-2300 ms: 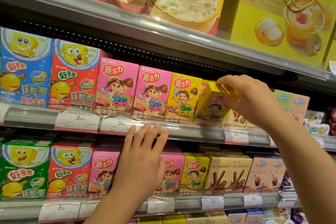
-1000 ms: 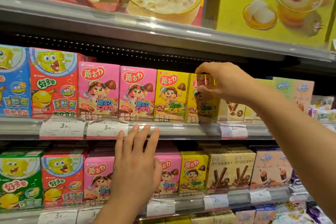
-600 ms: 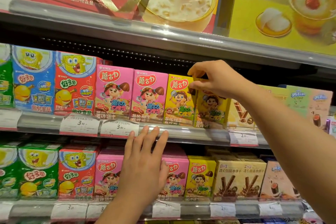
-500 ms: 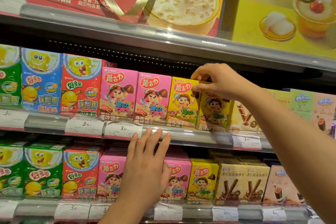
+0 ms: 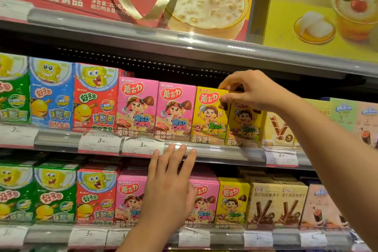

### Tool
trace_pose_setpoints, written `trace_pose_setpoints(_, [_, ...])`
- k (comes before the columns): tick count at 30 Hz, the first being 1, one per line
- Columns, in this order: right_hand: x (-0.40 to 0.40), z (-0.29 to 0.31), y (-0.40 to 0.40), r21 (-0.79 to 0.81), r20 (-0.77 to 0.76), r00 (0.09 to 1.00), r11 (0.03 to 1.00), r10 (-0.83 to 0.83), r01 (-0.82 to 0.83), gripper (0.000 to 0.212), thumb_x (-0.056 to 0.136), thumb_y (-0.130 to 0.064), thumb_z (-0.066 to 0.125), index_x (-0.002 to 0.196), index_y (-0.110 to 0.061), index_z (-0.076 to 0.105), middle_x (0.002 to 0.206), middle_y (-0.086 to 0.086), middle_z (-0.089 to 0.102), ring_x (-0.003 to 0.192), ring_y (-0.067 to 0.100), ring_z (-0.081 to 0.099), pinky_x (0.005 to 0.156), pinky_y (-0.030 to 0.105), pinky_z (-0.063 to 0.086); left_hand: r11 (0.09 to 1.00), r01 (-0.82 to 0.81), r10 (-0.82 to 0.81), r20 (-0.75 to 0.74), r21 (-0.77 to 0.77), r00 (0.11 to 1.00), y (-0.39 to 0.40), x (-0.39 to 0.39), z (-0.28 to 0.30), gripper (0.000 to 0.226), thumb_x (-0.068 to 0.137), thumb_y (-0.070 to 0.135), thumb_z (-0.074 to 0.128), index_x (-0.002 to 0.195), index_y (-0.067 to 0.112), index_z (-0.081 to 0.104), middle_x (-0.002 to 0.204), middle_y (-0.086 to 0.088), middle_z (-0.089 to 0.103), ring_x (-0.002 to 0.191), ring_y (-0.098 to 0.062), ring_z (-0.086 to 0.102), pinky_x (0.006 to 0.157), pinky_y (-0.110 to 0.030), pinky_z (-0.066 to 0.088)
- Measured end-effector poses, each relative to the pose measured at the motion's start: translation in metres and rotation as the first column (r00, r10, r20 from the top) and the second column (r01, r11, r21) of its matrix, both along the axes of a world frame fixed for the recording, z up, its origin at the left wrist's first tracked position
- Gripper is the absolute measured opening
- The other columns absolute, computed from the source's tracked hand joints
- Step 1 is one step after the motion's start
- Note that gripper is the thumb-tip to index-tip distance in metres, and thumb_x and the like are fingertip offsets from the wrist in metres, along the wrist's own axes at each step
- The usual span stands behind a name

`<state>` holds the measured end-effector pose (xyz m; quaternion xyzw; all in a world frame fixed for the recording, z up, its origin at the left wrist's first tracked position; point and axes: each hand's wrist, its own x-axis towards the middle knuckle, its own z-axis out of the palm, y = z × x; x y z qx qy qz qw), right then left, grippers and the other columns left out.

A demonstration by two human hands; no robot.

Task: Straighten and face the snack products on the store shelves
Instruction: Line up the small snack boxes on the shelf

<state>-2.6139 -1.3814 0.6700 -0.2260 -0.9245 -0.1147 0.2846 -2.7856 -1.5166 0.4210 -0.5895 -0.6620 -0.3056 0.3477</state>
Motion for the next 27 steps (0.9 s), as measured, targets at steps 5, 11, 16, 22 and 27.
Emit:
trace_pose_setpoints(5, [0.003, -0.012, -0.006, 0.099, 0.012, 0.999, 0.994, -0.047, 0.045, 0.048, 0.091, -0.049, 0.067, 0.131, -0.024, 0.063, 0.126, -0.001, 0.064, 0.113, 0.018, 0.06, 0.094, 0.042, 0.054, 1.0, 0.01, -0.01, 0.005, 0.023, 1.0, 0.001, 0.0, 0.0, 0.067, 0.085, 0.03, 0.052, 0.15, 0.02, 0.045, 0.148, -0.004, 0.045, 0.146, -0.032, 0.035, 0.12, -0.06, 0.025])
trace_pose_setpoints(11, [0.035, -0.112, -0.028, 0.461, -0.391, 0.899, 0.888, 0.199, 0.004, 0.019, 0.093, -0.011, 0.061, 0.106, -0.004, 0.071, 0.108, 0.01, 0.071, 0.104, 0.028, 0.063, 0.085, 0.04, 0.052, 0.998, 0.027, -0.027, 0.008, 0.053, 1.0, 0.0, -0.002, 0.001, 0.07, 0.083, 0.027, 0.063, 0.15, 0.018, 0.045, 0.149, -0.006, 0.045, 0.146, -0.034, 0.034, 0.122, -0.059, 0.021])
trace_pose_setpoints(16, [0.034, -0.249, -0.054, 0.245, -0.29, 0.941, 0.964, 0.176, -0.105, 0.019, 0.09, -0.016, 0.058, 0.1, -0.009, 0.072, 0.099, 0.003, 0.07, 0.092, 0.026, 0.063, 0.076, 0.042, 0.051, 0.997, -0.005, 0.005, 0.01, 0.076, 1.0, 0.0, 0.002, -0.001, 0.07, 0.083, 0.025, 0.065, 0.149, 0.015, 0.047, 0.148, -0.011, 0.045, 0.145, -0.037, 0.035, 0.122, -0.059, 0.02])
trace_pose_setpoints(22, [0.016, -0.364, -0.073, -0.176, -0.122, 0.99, 0.98, 0.066, -0.087, 0.043, 0.092, -0.029, 0.055, 0.134, -0.021, 0.055, 0.138, -0.002, 0.056, 0.129, 0.02, 0.05, 0.107, 0.041, 0.044, 0.991, -0.015, 0.014, 0.01, 0.135, 1.0, 0.005, 0.004, -0.003, 0.065, 0.083, 0.027, 0.057, 0.146, 0.012, 0.05, 0.144, -0.014, 0.048, 0.142, -0.04, 0.037, 0.123, -0.058, 0.017])
trace_pose_setpoints(27, [0.017, -0.395, -0.069, -0.312, -0.018, 1.0, 0.95, 0.005, -0.01, 0.057, 0.088, -0.032, 0.052, 0.144, -0.021, 0.044, 0.156, 0.004, 0.04, 0.145, 0.025, 0.036, 0.116, 0.048, 0.036, 0.99, -0.006, 0.004, 0.015, 0.142, 1.0, 0.006, 0.005, -0.004, 0.063, 0.086, 0.029, 0.052, 0.146, 0.011, 0.05, 0.143, -0.017, 0.048, 0.141, -0.042, 0.036, 0.123, -0.058, 0.016])
